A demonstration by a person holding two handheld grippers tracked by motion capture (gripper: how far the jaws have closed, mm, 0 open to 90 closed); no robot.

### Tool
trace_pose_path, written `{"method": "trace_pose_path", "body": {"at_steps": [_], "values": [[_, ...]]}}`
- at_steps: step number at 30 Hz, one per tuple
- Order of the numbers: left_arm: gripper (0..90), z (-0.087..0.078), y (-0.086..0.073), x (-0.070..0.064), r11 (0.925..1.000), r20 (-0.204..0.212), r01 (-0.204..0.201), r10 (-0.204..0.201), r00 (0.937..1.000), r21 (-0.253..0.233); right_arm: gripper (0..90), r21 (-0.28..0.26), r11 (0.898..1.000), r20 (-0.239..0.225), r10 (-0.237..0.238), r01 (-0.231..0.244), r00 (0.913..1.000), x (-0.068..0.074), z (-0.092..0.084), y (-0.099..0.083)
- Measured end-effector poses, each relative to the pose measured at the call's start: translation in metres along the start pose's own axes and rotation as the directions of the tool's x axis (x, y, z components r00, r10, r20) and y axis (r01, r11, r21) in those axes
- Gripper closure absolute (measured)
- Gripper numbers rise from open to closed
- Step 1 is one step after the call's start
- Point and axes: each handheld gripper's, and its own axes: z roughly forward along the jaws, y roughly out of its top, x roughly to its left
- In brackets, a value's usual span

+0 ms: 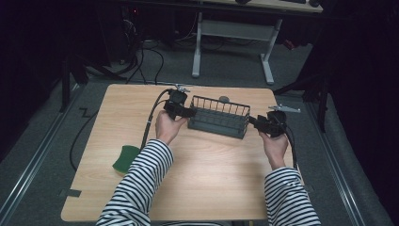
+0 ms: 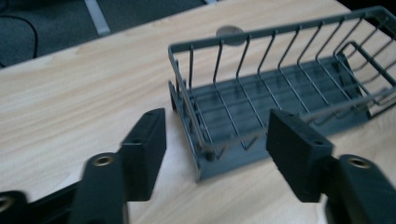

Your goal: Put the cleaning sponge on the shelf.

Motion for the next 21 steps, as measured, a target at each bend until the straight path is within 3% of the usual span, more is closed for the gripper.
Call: {"method": "trace_pose_path", "body": {"at_steps": [2,5,14,17,21], "values": [[46.2,0.005,-0.001,0.001,0.9999,-0.009,0.012,-0.012,0.9999,0.009,55.9,0.007,1.0,0.003,0.004,-0.004,1.0,0.0,0.003,0.002],[49.6,0.011,-0.003,0.003,0.9997,-0.031,-0.001,0.002,0.9995,0.024,56.6,0.011,1.0,0.012,-0.001,0.001,0.9999,0.002,0.009,0.004],[60.9,0.015,-0.004,0.014,0.9987,0.008,0.045,-0.045,0.9989,0.026,63.1,0.039,0.999,-0.011,0.004,-0.004,0.9999,0.004,0.02,0.0],[65.0,0.016,-0.004,0.015,0.9982,-0.006,0.048,-0.048,0.9988,0.036,66.3,0.042,0.999,-0.023,0.004,-0.003,0.9997,0.004,0.022,0.001],[69.5,0.017,-0.005,0.016,0.9974,0.014,0.052,-0.053,0.9985,0.051,68.7,0.056,0.998,-0.033,0.002,0.0,0.9994,0.005,0.024,0.002]]}}
